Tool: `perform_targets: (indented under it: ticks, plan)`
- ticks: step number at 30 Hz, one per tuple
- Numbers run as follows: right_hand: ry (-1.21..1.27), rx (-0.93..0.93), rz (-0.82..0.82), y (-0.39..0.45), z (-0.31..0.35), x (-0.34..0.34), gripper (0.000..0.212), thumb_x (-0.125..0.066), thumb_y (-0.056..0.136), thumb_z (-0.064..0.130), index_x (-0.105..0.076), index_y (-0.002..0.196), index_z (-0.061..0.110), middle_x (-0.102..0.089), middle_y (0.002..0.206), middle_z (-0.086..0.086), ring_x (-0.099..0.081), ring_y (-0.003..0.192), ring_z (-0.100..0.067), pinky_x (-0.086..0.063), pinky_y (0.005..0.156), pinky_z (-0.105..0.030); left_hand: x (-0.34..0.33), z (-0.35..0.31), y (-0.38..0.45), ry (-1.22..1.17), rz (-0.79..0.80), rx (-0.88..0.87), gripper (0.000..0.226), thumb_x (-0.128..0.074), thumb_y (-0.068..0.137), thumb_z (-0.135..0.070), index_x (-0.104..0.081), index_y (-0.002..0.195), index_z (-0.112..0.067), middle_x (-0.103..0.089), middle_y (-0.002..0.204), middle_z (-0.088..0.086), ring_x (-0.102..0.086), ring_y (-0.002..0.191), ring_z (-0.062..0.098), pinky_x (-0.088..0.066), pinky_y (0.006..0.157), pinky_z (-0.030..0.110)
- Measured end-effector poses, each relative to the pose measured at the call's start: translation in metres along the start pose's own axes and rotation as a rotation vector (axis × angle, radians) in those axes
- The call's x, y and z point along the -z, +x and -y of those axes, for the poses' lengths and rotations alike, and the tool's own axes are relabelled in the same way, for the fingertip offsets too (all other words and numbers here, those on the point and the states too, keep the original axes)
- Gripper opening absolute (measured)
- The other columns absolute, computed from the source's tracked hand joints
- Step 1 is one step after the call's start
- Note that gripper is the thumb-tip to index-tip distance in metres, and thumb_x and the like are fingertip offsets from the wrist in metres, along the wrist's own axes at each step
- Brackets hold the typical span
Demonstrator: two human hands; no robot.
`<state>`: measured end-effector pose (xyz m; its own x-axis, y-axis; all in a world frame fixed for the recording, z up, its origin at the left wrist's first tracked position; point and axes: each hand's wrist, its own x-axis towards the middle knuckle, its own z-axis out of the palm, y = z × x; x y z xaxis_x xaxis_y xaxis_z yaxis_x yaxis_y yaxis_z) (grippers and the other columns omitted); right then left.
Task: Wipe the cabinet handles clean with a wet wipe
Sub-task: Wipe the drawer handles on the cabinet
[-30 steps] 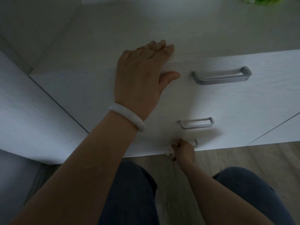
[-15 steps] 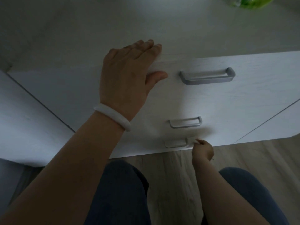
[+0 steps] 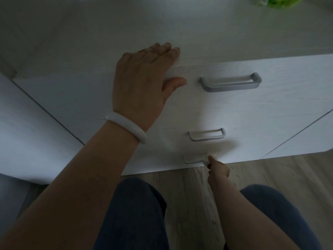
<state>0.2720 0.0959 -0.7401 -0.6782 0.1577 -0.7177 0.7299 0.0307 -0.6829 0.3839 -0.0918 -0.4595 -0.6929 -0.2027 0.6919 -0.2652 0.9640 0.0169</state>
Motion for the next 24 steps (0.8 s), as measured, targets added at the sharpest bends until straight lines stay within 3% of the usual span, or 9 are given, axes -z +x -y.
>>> perform_targets:
  ticks: [4,8,11,13,16,19,21,22,24]
  plan:
    - [0.101,-0.065,0.101,-0.003,-0.003,-0.004,0.028,-0.069,0.087,0.024,-0.061,0.108,0.008,-0.059,0.087,-0.006,-0.057,0.091,-0.025,-0.05,0.087,-0.037,0.0,0.001,0.0,0.008,-0.001,-0.009,0.056,-0.045,0.092,-0.06,-0.054,0.135,-0.025,-0.053,0.141,-0.004,-0.049,0.13,0.015,-0.032,0.101,0.036]
    - [0.153,-0.07,0.178,-0.008,-0.009,-0.007,0.017,-0.062,0.092,0.022,-0.064,0.095,0.005,-0.065,0.088,-0.006,-0.062,0.071,-0.018,-0.056,0.055,-0.023,0.0,0.0,0.0,0.004,-0.001,-0.005,0.056,-0.045,0.091,-0.059,-0.054,0.135,-0.025,-0.053,0.141,-0.004,-0.049,0.13,0.015,-0.029,0.1,0.034]
    - [0.174,-0.064,0.157,-0.014,-0.015,-0.009,0.018,-0.064,0.089,0.014,-0.059,0.075,0.003,-0.064,0.096,-0.018,-0.066,0.077,-0.027,-0.059,0.063,-0.031,-0.001,0.0,-0.001,0.005,-0.01,-0.003,0.056,-0.046,0.091,-0.059,-0.055,0.134,-0.024,-0.054,0.14,-0.003,-0.049,0.13,0.016,-0.03,0.101,0.035]
    - [0.217,-0.085,0.171,-0.017,-0.015,-0.01,0.016,-0.065,0.087,0.01,-0.057,0.078,-0.001,-0.062,0.098,-0.021,-0.066,0.087,-0.035,-0.06,0.061,-0.035,-0.001,0.0,-0.002,0.009,-0.016,-0.004,0.056,-0.046,0.091,-0.059,-0.055,0.134,-0.025,-0.054,0.14,-0.004,-0.049,0.13,0.016,-0.03,0.102,0.035]
    - [0.252,-0.112,0.218,-0.016,-0.011,-0.006,0.015,-0.066,0.087,0.005,-0.056,0.089,-0.005,-0.06,0.111,-0.025,-0.064,0.081,-0.032,-0.059,0.062,-0.039,0.0,-0.001,-0.002,0.001,-0.018,-0.005,0.055,-0.046,0.092,-0.058,-0.055,0.134,-0.024,-0.054,0.14,-0.003,-0.05,0.129,0.016,-0.03,0.102,0.037]
    - [0.233,-0.103,0.18,-0.01,-0.014,0.002,0.017,-0.06,0.092,0.017,-0.055,0.078,0.009,-0.059,0.123,-0.027,-0.066,0.081,-0.029,-0.055,0.083,-0.026,0.001,-0.001,-0.002,-0.002,-0.026,-0.002,0.055,-0.047,0.092,-0.057,-0.055,0.134,-0.024,-0.054,0.139,-0.003,-0.05,0.129,0.017,-0.03,0.102,0.037]
    - [0.318,-0.149,0.155,-0.014,-0.017,0.002,0.023,-0.054,0.095,0.023,-0.053,0.075,0.012,-0.059,0.125,-0.025,-0.064,0.097,-0.034,-0.054,0.074,-0.015,0.001,-0.001,-0.002,-0.001,-0.02,0.0,0.055,-0.046,0.091,-0.058,-0.055,0.134,-0.024,-0.054,0.14,-0.003,-0.05,0.129,0.016,-0.03,0.102,0.037]
    - [0.317,-0.15,0.168,-0.017,-0.019,-0.002,0.024,-0.053,0.095,0.023,-0.052,0.074,0.013,-0.058,0.126,-0.025,-0.065,0.091,-0.032,-0.055,0.071,-0.019,0.0,-0.001,-0.002,0.0,-0.021,0.0,0.056,-0.046,0.091,-0.059,-0.055,0.134,-0.025,-0.054,0.14,-0.004,-0.049,0.129,0.016,-0.03,0.102,0.036]
    - [0.204,-0.092,0.246,-0.03,-0.024,-0.008,0.024,-0.06,0.091,0.029,-0.052,0.075,0.014,-0.053,0.13,-0.03,-0.059,0.072,-0.02,-0.053,0.088,-0.031,0.0,-0.001,-0.001,0.0,-0.021,0.002,0.056,-0.045,0.091,-0.059,-0.055,0.134,-0.025,-0.054,0.14,-0.004,-0.049,0.129,0.016,-0.029,0.102,0.036]
